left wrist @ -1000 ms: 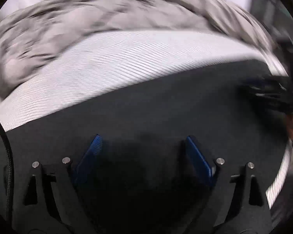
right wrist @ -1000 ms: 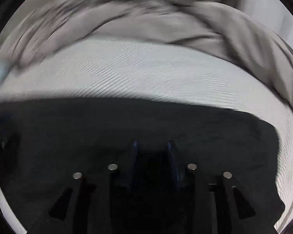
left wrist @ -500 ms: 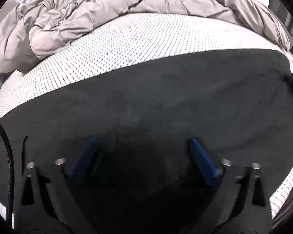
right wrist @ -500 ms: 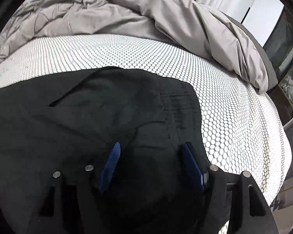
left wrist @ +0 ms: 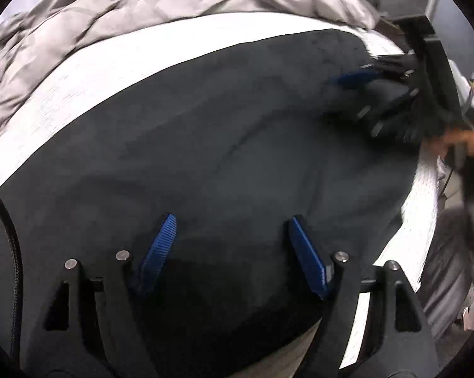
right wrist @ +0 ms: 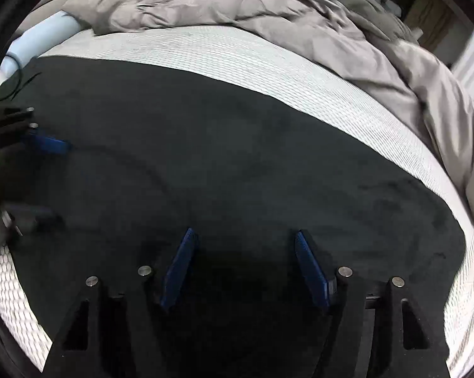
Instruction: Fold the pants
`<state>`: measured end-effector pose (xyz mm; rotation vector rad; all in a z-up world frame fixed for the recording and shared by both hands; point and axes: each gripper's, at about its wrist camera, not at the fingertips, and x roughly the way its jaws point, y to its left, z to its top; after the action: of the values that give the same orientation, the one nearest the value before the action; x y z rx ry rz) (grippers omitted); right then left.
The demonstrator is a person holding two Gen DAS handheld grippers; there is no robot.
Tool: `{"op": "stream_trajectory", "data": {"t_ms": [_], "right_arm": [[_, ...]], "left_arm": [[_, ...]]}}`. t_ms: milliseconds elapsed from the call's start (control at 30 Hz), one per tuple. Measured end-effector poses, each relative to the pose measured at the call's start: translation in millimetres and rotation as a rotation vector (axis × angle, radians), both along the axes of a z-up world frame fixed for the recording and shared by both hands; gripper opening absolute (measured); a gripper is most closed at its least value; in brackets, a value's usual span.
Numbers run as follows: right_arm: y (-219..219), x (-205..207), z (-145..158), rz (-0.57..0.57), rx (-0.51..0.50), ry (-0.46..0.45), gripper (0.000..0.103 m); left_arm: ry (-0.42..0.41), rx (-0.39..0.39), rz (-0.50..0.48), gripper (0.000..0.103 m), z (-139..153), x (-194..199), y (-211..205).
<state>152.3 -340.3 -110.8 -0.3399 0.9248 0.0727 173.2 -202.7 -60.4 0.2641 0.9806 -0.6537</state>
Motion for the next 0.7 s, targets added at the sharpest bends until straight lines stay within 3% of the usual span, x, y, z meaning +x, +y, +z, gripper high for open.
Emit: {"op": "stream_trajectory", "data": {"t_ms": [33,67,133,233,300,400,500,567,633,700], "right_arm": [[-17.7,-3.7,4.1,-0.062,-0.025,-0.003,0.070],[-27.4,-6.2,3.0,-0.096,-0.050,0.002,0.075],[-58.4,-17.6,0.7,-0.178,-0.125,0.008,0.075],[-85.9,-28.9,10.4,-0.205,-0.053,0.005,0.073],[-79.3,-35.3,18.4,-0.181,-0.017,0.001,0.072],[-27.6,-41.8,29.5,-0.049,0.017,-0.042,0.072],[25.9,-39.3,24.0,0.096,0.037,-0.037,0.073],[50.7,-35.0,4.8,0.161,-0.023,0.008,0.074],[45.9,-31.1,-5.4,0.150,-0.069,0.017,0.084],[17.7,-28.5,-0.5,0.060,-0.042,0.021,0.085]], "left_arm": [[-0.005,0.027,0.014,0.083,0.0,-0.1,14.0],[-0.006,0.049,0.023,0.085,-1.9,-2.0,21.1],[-0.003,0.052,0.055,0.085,0.1,4.2,40.9],[-0.027,0.025,0.117,0.079,11.5,7.7,53.2],[-0.039,-0.035,0.109,0.079,23.8,7.5,56.4],[-0.058,-0.113,0.003,0.079,31.8,-6.1,23.8],[-0.043,-0.053,-0.075,0.079,20.2,-11.0,-1.2],[-0.034,0.020,-0.090,0.079,4.8,-13.4,-4.9],[-0.033,0.020,-0.088,0.080,5.5,-13.5,13.2],[-0.026,0.028,-0.042,0.084,7.4,-9.3,40.3]]}}
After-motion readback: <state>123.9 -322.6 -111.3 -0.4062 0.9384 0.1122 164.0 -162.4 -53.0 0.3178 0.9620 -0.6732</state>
